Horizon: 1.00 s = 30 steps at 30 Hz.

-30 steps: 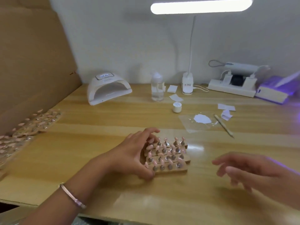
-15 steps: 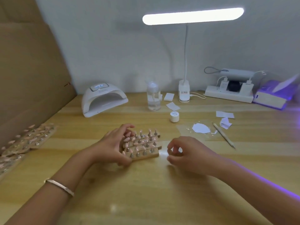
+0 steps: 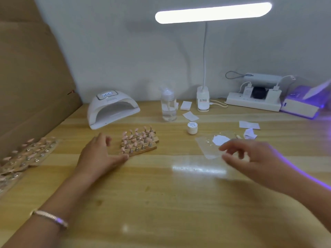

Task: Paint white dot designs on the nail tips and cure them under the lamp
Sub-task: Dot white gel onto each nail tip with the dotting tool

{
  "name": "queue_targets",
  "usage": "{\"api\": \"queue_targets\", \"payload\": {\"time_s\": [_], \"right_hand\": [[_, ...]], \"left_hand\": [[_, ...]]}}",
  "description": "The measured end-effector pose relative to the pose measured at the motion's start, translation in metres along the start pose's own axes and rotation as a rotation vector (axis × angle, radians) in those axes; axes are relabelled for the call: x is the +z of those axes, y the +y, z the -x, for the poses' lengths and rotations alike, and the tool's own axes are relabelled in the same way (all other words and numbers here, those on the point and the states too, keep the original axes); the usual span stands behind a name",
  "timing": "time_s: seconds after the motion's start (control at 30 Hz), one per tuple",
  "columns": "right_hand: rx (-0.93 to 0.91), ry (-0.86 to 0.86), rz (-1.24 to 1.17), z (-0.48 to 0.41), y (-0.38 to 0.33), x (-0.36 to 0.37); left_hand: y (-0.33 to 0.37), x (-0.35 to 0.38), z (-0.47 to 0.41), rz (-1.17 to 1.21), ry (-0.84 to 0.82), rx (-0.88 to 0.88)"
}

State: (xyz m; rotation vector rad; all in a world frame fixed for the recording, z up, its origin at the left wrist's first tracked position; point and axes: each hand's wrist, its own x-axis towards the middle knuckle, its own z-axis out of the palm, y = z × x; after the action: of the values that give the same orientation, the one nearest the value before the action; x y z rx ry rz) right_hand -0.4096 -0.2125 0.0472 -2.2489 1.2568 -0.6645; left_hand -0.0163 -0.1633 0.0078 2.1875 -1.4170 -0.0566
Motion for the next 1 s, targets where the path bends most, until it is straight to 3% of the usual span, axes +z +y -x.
{"api": "queue_targets", "payload": {"time_s": [0.2, 0.43, 0.6, 0.77, 0.9, 1.0], "right_hand": [[0.165, 0.184, 0.116, -0.006, 0.045, -0.033], [0.301, 0.117, 0.244, -0.024, 0.077, -0.027], [0.331, 0.027, 0.304, -0.035, 0.081, -0.022], [0.355, 0.017, 0.305, -0.046, 0.076, -0.021], [0.377, 0.019, 0.297, -0.051, 0.072, -0.021], [0.340, 0.141, 0.140, -0.052, 0.070, -0.029]], "left_hand": [[0.002, 0.001, 0.024, 0.156, 0.050, 0.015], [0.018, 0.004, 0.022, 0.133, 0.046, -0.014], [0.025, 0.005, 0.026, 0.200, -0.092, -0.019], [0.043, 0.000, 0.031, 0.161, -0.111, 0.068], [0.060, -0.003, 0.042, 0.261, -0.186, 0.124], [0.088, 0.002, 0.057, 0.325, -0.277, 0.300]]}}
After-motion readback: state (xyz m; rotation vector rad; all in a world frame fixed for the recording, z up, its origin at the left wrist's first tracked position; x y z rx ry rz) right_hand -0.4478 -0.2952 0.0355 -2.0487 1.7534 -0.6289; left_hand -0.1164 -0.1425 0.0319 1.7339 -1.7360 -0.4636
